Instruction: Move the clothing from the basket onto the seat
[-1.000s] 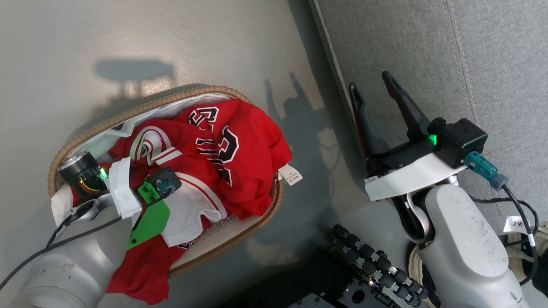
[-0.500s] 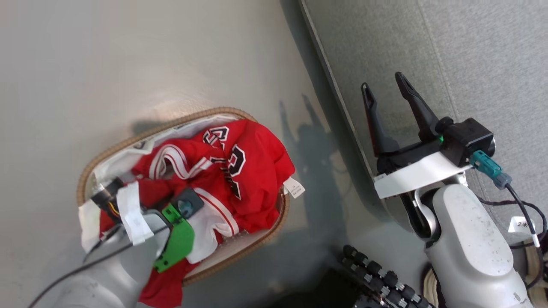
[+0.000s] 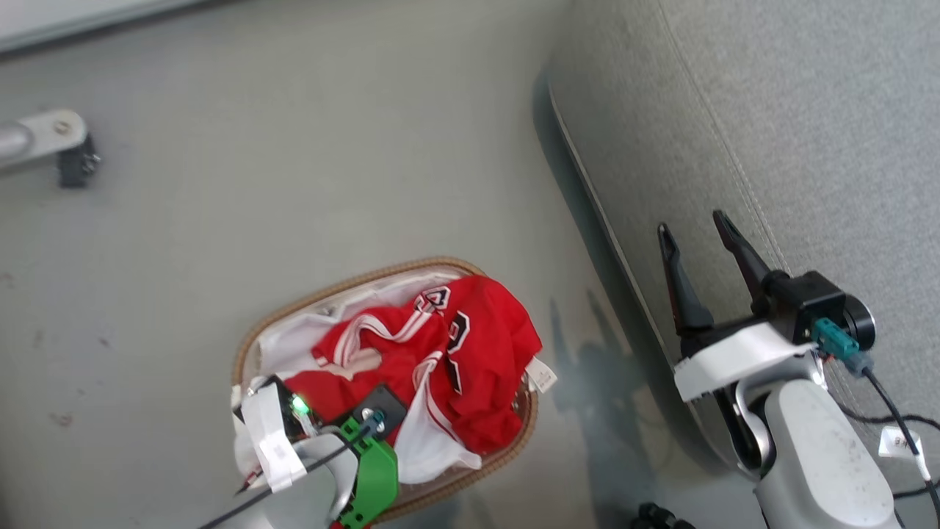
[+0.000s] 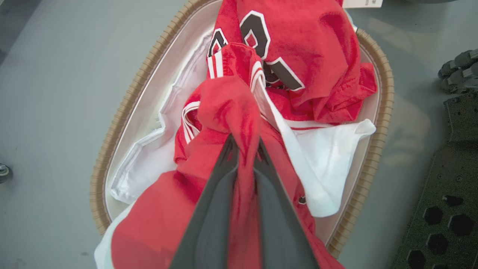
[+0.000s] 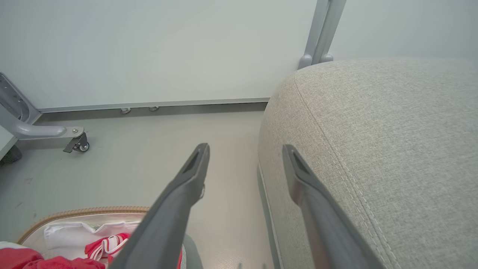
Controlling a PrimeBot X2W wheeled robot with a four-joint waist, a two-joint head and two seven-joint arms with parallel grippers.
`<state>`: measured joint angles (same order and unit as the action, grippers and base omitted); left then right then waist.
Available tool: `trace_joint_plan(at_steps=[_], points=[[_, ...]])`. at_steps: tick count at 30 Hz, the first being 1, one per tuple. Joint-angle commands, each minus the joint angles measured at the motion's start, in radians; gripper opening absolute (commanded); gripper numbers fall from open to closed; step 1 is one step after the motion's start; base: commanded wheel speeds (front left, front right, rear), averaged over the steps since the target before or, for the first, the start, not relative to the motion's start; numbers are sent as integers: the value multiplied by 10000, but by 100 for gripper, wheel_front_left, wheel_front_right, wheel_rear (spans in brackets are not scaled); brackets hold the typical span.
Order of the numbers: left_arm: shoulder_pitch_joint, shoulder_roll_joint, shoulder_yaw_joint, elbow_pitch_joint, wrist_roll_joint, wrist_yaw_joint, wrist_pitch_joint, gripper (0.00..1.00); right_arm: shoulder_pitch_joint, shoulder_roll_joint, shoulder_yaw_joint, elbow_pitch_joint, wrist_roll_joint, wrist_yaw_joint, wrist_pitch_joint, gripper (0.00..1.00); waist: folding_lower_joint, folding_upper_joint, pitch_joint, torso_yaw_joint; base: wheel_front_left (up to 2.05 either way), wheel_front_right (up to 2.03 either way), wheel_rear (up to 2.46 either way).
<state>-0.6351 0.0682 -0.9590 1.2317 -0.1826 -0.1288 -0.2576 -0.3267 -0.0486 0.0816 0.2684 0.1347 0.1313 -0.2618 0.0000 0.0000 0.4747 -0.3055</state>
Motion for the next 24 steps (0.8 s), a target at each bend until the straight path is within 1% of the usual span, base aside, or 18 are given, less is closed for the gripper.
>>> trace_joint_plan(at_steps=[1,5,7,12,19,24], points=[[304,-90,37,-125,-104,-27,-74,0,303,-47,-78,88,-131,-10,-48,100,0,0,-1442,898,0,0,0],[740,-144,42,-688,-265,60,-85,0,804,-52,-271,255,-362,-10,-48,100,0,0,-2241,1234,0,0,0],[1031,-140,226,-1149,-472,114,-87,0,1031,-56,-453,333,-182,-10,-48,100,0,0,-2654,1381,0,0,0],[1580,-148,596,-2364,-698,255,-83,0,1486,-47,-566,446,-393,-10,-48,100,0,0,-3477,1718,0,0,0],[2286,-126,1491,-4266,-901,493,-84,0,2053,-45,-611,587,-603,-10,-48,100,0,0,-4367,2144,0,0,0],[2618,-126,2367,-5537,-964,604,-85,0,2340,-47,-497,636,-632,-10,-48,100,0,0,-4649,2347,0,0,0]])
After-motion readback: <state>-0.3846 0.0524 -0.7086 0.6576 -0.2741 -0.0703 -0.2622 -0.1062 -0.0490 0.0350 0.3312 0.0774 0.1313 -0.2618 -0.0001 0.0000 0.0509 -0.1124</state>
